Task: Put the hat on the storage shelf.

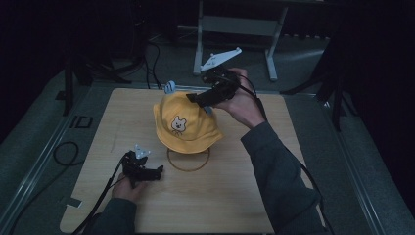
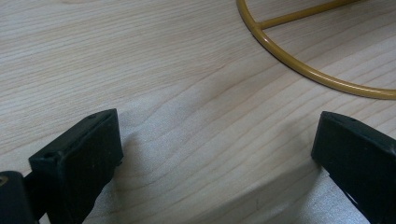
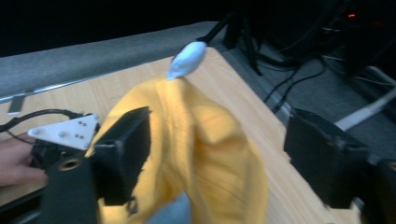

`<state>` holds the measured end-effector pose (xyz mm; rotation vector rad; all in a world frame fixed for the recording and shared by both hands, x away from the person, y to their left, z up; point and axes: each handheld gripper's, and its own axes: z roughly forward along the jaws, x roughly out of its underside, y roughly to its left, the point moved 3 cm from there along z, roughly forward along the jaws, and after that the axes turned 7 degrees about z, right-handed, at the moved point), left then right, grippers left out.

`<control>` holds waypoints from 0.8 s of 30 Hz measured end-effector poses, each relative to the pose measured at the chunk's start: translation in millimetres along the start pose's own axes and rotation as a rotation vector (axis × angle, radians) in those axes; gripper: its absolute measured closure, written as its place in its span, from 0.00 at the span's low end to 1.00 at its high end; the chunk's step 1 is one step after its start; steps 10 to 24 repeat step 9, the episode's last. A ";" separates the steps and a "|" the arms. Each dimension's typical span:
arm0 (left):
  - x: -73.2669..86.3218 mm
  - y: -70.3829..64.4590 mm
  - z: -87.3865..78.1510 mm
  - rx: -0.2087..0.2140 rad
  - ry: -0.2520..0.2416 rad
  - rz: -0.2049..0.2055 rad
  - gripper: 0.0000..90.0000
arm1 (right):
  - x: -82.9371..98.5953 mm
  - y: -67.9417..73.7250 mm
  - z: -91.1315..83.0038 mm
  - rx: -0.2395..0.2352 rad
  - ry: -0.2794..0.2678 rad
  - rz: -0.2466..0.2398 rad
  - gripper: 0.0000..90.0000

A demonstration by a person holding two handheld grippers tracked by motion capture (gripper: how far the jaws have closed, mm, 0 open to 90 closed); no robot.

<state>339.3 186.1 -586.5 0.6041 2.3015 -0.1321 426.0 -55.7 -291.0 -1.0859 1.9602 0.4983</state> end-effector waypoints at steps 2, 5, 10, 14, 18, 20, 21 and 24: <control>0.0 0.0 0.0 0.000 0.000 -0.001 0.02 | 0.3 -1.2 -6.2 0.006 0.003 0.008 0.23; 0.0 -0.2 0.0 0.001 0.000 -0.002 0.02 | 1.7 -3.5 -11.8 0.025 0.005 0.013 0.23; 0.0 -0.2 0.1 0.001 0.000 -0.002 0.02 | 3.4 -8.2 -14.1 0.042 0.007 0.029 0.23; 0.0 -0.2 0.1 0.001 0.000 -0.002 0.02 | 3.4 -8.2 -14.1 0.042 0.007 0.029 0.23; 0.0 -0.2 0.1 0.001 0.000 -0.002 0.02 | 3.4 -8.2 -14.1 0.042 0.007 0.029 0.23; 0.0 -0.2 0.1 0.001 0.000 -0.002 0.02 | 3.4 -8.2 -14.1 0.042 0.007 0.029 0.23; 0.0 -0.2 0.1 0.001 0.000 -0.002 0.02 | 3.4 -8.2 -14.1 0.042 0.007 0.029 0.23; 0.0 -0.2 0.1 0.001 0.000 -0.002 0.02 | 3.4 -8.2 -14.1 0.042 0.007 0.029 0.23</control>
